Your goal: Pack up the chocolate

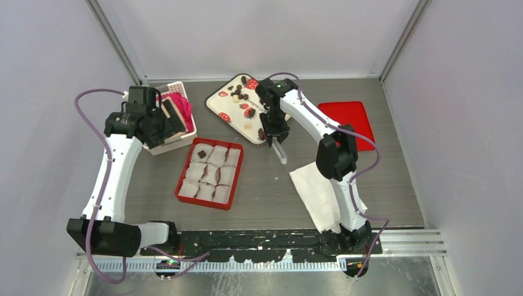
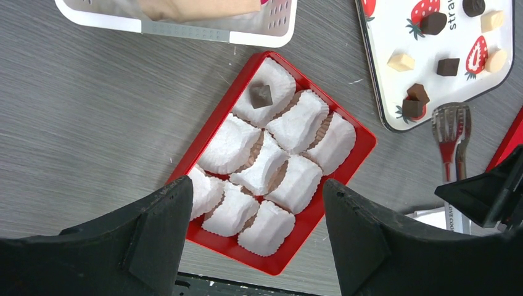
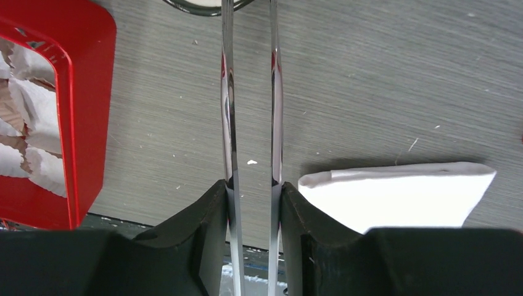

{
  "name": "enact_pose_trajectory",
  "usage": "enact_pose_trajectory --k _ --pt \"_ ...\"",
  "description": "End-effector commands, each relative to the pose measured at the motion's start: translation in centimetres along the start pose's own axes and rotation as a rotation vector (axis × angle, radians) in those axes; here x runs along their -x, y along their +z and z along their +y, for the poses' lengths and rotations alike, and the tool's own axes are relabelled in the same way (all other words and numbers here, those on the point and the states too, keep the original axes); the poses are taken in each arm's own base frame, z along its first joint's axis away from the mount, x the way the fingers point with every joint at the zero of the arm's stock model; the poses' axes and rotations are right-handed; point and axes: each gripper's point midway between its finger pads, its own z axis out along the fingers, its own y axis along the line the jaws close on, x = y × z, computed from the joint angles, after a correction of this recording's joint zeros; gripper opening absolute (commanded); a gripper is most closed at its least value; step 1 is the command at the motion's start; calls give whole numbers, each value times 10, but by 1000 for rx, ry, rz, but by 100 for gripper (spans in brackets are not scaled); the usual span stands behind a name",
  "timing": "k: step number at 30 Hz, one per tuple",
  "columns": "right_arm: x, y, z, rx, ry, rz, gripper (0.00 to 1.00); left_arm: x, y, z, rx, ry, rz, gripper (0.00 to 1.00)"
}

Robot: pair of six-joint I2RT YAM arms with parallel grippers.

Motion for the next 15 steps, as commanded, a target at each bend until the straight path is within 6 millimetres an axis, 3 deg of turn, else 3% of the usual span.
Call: enact_pose_trajectory --k 1,15 --pt "-2 -18 12 60 -30 -6 40 14 -5 -4 -18 -6 -44 78" --pt "-3 6 14 68 -40 53 45 18 4 -7 -20 -9 -35 78"
